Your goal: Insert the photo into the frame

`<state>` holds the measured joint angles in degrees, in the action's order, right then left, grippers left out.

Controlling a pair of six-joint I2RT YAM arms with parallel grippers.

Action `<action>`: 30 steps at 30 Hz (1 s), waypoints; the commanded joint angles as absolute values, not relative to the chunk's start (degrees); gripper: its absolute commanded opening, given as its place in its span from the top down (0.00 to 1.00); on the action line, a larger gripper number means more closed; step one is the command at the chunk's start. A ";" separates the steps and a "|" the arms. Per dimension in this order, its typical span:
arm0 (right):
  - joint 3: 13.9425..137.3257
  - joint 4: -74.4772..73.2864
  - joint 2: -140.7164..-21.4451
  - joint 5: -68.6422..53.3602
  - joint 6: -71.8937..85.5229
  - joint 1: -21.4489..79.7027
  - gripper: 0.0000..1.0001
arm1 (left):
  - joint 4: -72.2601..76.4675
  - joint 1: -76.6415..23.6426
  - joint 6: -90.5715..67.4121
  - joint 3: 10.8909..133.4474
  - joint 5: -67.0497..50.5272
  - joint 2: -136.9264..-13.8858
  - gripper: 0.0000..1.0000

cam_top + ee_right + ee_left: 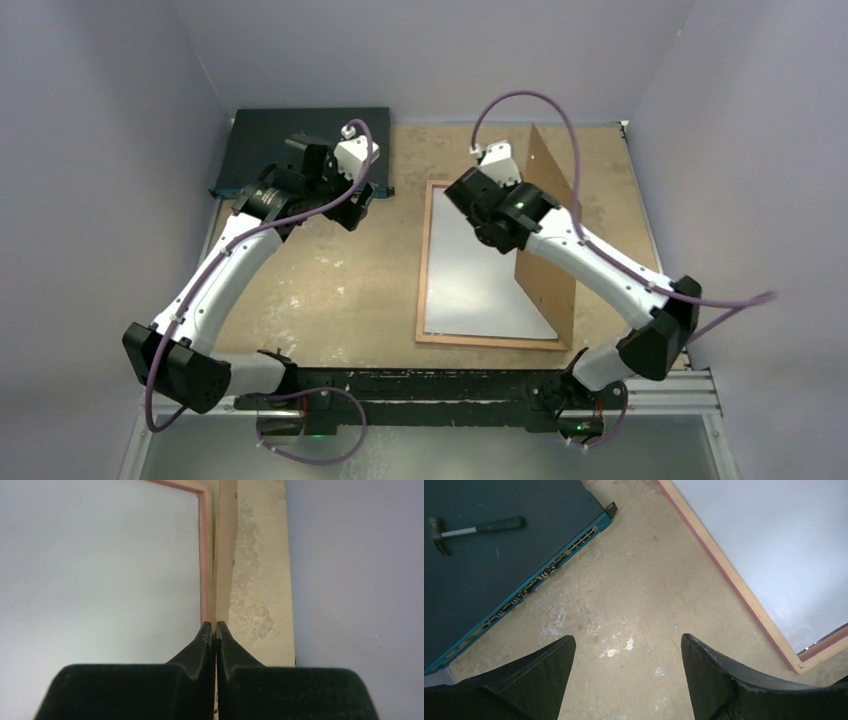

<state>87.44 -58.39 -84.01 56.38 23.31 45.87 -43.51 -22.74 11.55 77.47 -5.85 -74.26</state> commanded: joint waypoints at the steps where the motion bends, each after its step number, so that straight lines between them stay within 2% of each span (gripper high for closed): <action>1: 84.64 -59.90 -90.17 56.75 33.05 49.67 1.00 | -44.03 -21.89 11.74 77.99 -7.71 -73.19 0.24; 15: 88.15 -50.26 -108.97 49.67 39.56 59.13 1.00 | -43.33 -21.34 12.28 74.50 -7.92 -71.37 0.25; 27: 93.25 -41.56 -115.54 42.43 40.92 61.06 1.00 | -42.56 -20.76 13.23 70.58 -7.54 -70.52 0.25; 28: 93.33 -40.46 -115.86 41.34 40.59 61.22 0.97 | -42.53 -20.70 13.41 70.41 -7.28 -70.57 0.25; 30: 92.92 -38.13 -116.06 39.06 40.14 61.61 0.77 | -42.41 -20.66 13.78 70.09 -6.54 -70.66 0.25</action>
<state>90.54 -52.66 -115.20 56.84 33.93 59.79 -44.12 -21.21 12.27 70.85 -7.07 -72.03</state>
